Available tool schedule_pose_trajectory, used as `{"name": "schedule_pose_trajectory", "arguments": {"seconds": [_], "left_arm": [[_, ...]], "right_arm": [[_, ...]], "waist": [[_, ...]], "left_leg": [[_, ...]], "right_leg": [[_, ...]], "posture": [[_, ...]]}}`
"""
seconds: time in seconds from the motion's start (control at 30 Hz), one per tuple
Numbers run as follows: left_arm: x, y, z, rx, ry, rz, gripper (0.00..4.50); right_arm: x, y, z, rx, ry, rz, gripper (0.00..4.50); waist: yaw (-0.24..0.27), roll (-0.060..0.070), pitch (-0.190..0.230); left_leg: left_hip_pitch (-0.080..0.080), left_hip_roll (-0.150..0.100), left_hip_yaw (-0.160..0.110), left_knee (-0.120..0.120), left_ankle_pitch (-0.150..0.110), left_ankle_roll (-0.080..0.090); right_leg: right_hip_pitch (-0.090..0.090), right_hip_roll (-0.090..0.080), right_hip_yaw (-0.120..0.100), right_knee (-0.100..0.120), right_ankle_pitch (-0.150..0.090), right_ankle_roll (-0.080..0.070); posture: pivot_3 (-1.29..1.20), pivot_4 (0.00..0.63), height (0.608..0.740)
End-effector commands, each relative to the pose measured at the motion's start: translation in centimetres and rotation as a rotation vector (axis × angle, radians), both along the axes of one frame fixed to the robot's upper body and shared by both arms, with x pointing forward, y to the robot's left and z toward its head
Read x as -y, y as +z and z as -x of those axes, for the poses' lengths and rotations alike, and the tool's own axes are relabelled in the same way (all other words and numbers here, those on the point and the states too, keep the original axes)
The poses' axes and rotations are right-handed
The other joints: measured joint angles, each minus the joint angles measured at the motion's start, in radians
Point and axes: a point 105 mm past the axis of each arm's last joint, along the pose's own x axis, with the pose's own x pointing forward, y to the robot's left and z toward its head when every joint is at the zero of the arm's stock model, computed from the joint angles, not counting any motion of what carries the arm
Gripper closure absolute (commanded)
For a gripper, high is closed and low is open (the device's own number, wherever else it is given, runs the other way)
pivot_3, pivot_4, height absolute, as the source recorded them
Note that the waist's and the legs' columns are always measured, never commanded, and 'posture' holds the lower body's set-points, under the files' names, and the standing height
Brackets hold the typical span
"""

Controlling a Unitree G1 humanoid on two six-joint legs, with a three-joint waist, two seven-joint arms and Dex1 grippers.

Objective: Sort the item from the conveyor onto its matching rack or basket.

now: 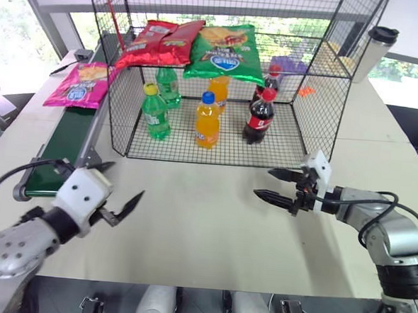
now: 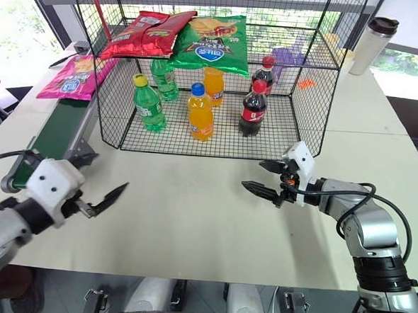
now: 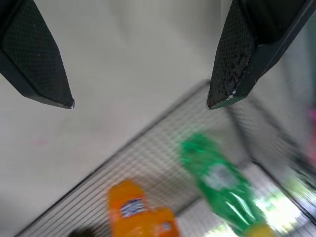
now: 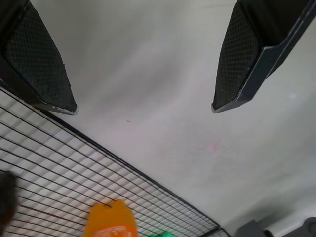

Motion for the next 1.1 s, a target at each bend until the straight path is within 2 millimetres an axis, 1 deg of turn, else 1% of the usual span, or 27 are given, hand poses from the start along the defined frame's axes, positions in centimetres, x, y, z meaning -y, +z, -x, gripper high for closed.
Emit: {"name": "schedule_pose_trajectory", "arguments": {"seconds": [0.03, 0.07, 0.17, 0.2, 0.27, 0.3, 0.33, 0.4, 0.43, 0.5, 0.6, 0.67, 0.77, 0.93, 1.1], "left_arm": [[-1.1, 4.1, 1.6, 0.285, 0.039, -0.321, 0.04], [-1.6, 4.1, 2.1, 0.295, 0.054, -0.333, 0.04], [-4.2, 4.4, 3.9, 0.353, 0.145, -0.524, 0.04], [-5.5, 4.2, 4.7, 0.353, 0.191, -0.611, 0.04], [-8.4, 3.0, 6.7, 0.279, 0.271, -0.748, 0.04], [-9.2, 2.5, 7.4, 0.25, 0.284, -0.788, 0.04], [-10.0, 1.6, 8.1, 0.201, 0.285, -0.81, 0.04], [-10.7, 0.7, 8.6, 0.155, 0.282, -0.818, 0.04], [-11.1, 0.5, 8.6, 0.136, 0.294, -0.811, 0.04], [-11.3, 0.9, 8.1, 0.162, 0.295, -0.824, 0.04], [-12.3, 0.7, 7.2, 0.147, 0.315, -0.825, 0.04], [-12.7, 0.6, 6.5, 0.147, 0.323, -0.822, 0.04], [-12.9, 0.5, 5.3, 0.155, 0.315, -0.834, 0.04], [-13.0, -1.4, 3.8, 0.103, 0.292, -0.796, 0.04], [-12.9, -2.5, 2.9, 0.083, 0.284, -0.779, 0.04]], "right_arm": [[-1.8, 2.5, 0.3, 0.059, 0.08, -0.053, 0.0], [-2.2, 2.7, 0.3, 0.059, 0.092, -0.062, 0.0], [-4.1, 3.6, 1.2, 0.047, 0.168, -0.097, 0.0], [-4.6, 3.8, 1.6, 0.04, 0.197, -0.1, 0.0], [-5.4, 4.0, 2.3, 0.009, 0.245, -0.077, 0.0], [-5.6, 4.0, 2.5, -0.005, 0.256, -0.065, 0.0], [-5.8, 3.7, 2.7, -0.017, 0.268, -0.027, 0.0], [-6.1, 3.6, 2.8, -0.004, 0.276, 0.008, 0.0], [-6.2, 3.8, 2.6, 0.019, 0.268, 0.008, 0.0], [-6.4, 4.8, 2.5, 0.053, 0.269, -0.034, 0.0], [-6.4, 6.0, 3.9, 0.049, 0.342, -0.098, 0.0], [-6.4, 6.0, 4.4, 0.046, 0.36, -0.092, 0.0], [-6.3, 5.8, 4.3, 0.055, 0.343, -0.074, 0.0], [-5.8, 5.9, 3.8, 0.071, 0.293, -0.07, 0.0], [-5.6, 6.5, 3.2, 0.094, 0.251, -0.08, 0.0]], "waist": [[0.002, 0.001, 0.0], [0.004, 0.001, 0.0], [0.008, 0.0, 0.0], [0.008, 0.0, 0.0], [0.008, 0.0, 0.0], [0.006, 0.0, 0.0], [0.007, 0.0, 0.0], [0.011, -0.001, -0.001], [0.012, -0.002, -0.001], [0.012, -0.002, -0.001], [0.009, -0.002, -0.001], [0.006, -0.002, -0.001], [-0.001, -0.004, -0.002], [-0.019, -0.004, -0.002], [-0.018, -0.004, -0.002]], "left_leg": [[0.0, 0.0, 0.0, 0.0, 0.0, 0.0], [0.0, 0.0, 0.001, 0.0, 0.0, 0.0], [-0.002, 0.0, 0.001, 0.0, -0.001, 0.001], [-0.002, 0.0, 0.001, 0.0, -0.001, 0.001], [-0.007, 0.0, 0.001, 0.0, -0.001, 0.001], [-0.009, 0.0, 0.0, 0.0, -0.001, 0.001], [-0.011, 0.0, 0.001, 0.001, -0.001, 0.001], [-0.011, 0.0, 0.001, 0.001, -0.001, 0.002], [-0.012, 0.001, 0.001, 0.001, -0.001, 0.002], [-0.012, 0.003, 0.002, 0.002, -0.001, 0.002], [-0.013, 0.011, 0.012, 0.003, -0.001, 0.002], [-0.013, 0.012, 0.014, 0.002, -0.001, 0.002], [-0.013, 0.012, 0.014, 0.001, -0.001, 0.002], [-0.013, 0.012, 0.015, 0.001, -0.001, 0.002], [-0.013, 0.013, 0.015, 0.001, -0.001, 0.002]], "right_leg": [[0.001, 0.0, 0.0, -0.001, 0.0, 0.0], [0.001, -0.001, 0.0, -0.001, 0.0, 0.0], [-0.001, -0.001, 0.0, -0.003, 0.0, 0.0], [-0.001, -0.001, 0.0, -0.003, 0.0, 0.0], [-0.005, -0.002, 0.0, -0.003, 0.0, 0.0], [-0.007, -0.002, 0.0, -0.003, 0.0, 0.0], [-0.009, -0.002, 0.0, -0.003, 0.0, 0.0], [-0.009, -0.002, -0.001, -0.003, 0.0, 0.0], [-0.009, -0.004, -0.002, -0.003, 0.0, 0.0], [-0.009, -0.005, -0.005, -0.004, 0.0, -0.001], [-0.008, -0.005, -0.006, -0.004, 0.0, -0.001], [-0.008, -0.005, -0.006, -0.004, 0.0, -0.001], [-0.009, -0.005, -0.006, -0.003, 0.0, -0.001], [-0.01, -0.005, -0.006, -0.002, 0.001, -0.001], [-0.01, -0.005, -0.006, -0.001, 0.001, -0.001]], "posture": [[0.0, 0.15, 0.74], [0.0, 0.15, 0.74], [0.0, 0.15, 0.74], [0.0, 0.15, 0.74], [0.0, 0.15, 0.74], [0.0, 0.15, 0.74], [0.0, 0.15, 0.74], [0.0, 0.15, 0.74], [0.0, 0.15, 0.74], [0.0, 0.15, 0.74], [0.0, 0.15, 0.74], [0.0, 0.15, 0.74], [0.0, 0.15, 0.74], [0.0, 0.15, 0.74], [0.0, 0.15, 0.74]]}}
